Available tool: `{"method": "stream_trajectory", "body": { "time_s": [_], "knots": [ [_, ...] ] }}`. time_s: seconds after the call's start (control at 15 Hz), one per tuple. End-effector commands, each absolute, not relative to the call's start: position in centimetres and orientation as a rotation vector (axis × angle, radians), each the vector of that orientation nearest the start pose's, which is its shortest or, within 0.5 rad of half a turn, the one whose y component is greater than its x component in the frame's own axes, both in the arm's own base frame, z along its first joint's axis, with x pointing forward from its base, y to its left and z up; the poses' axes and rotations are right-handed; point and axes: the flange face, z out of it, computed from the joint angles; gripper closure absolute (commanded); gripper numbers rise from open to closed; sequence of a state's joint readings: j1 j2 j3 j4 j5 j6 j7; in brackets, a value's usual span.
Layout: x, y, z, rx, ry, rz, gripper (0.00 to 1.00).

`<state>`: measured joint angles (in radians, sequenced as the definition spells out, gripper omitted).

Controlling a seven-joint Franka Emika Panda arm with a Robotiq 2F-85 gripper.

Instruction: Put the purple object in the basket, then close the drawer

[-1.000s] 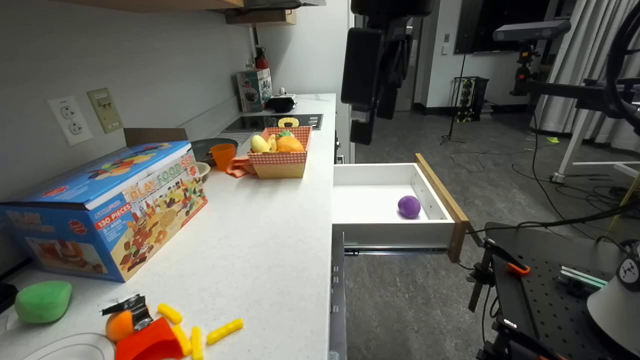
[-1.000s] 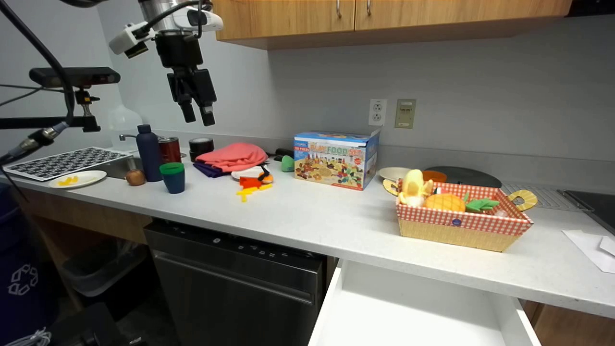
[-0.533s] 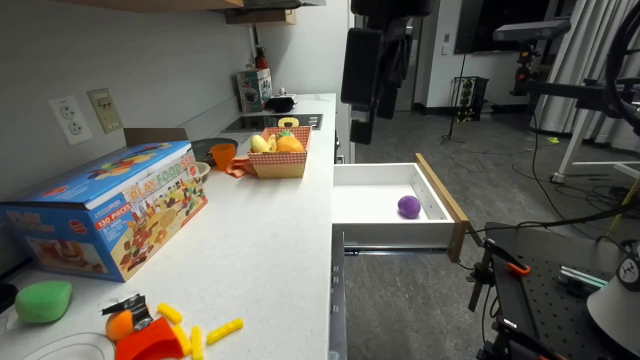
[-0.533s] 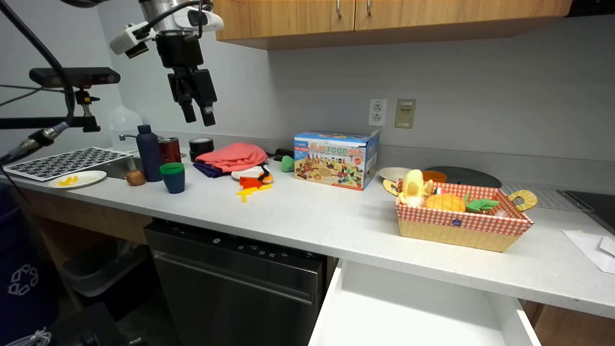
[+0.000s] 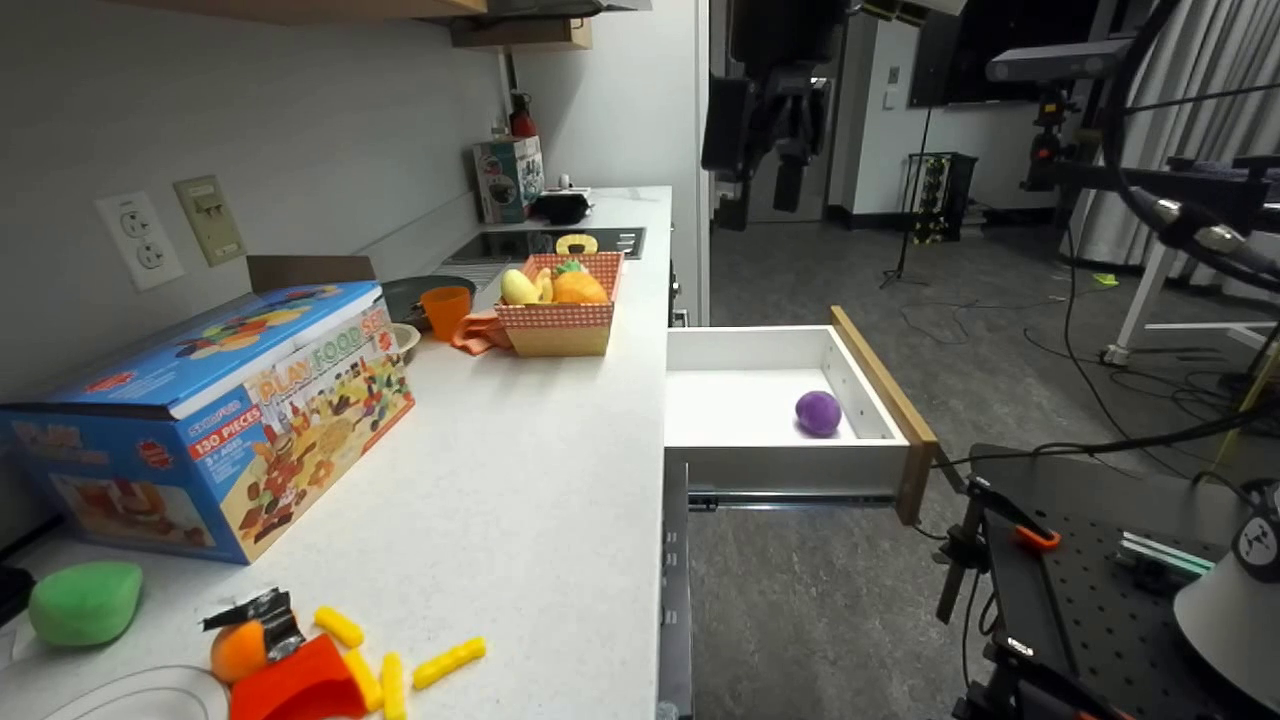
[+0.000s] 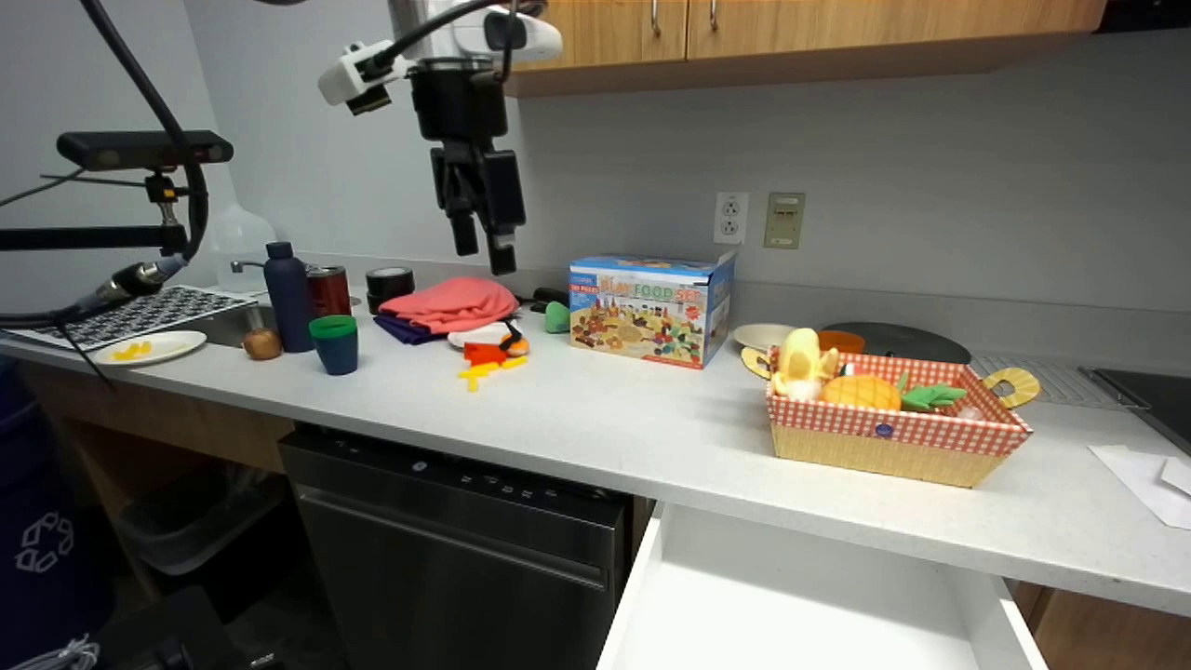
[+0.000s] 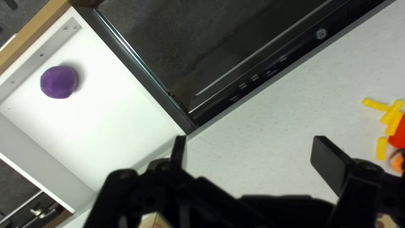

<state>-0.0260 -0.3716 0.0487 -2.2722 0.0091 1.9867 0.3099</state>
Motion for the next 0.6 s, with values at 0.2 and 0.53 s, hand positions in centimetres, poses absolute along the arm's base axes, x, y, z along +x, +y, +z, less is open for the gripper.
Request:
{"method": "stream_trajectory", "body": {
  "time_s": [0.2, 0.53],
  "knots": [
    [43.9, -10.9, 47.3, -2.999, 0.836, -0.117, 0.00],
    [43.7, -12.0, 46.8, -2.983, 0.856, -0.089, 0.00]
  ]
}}
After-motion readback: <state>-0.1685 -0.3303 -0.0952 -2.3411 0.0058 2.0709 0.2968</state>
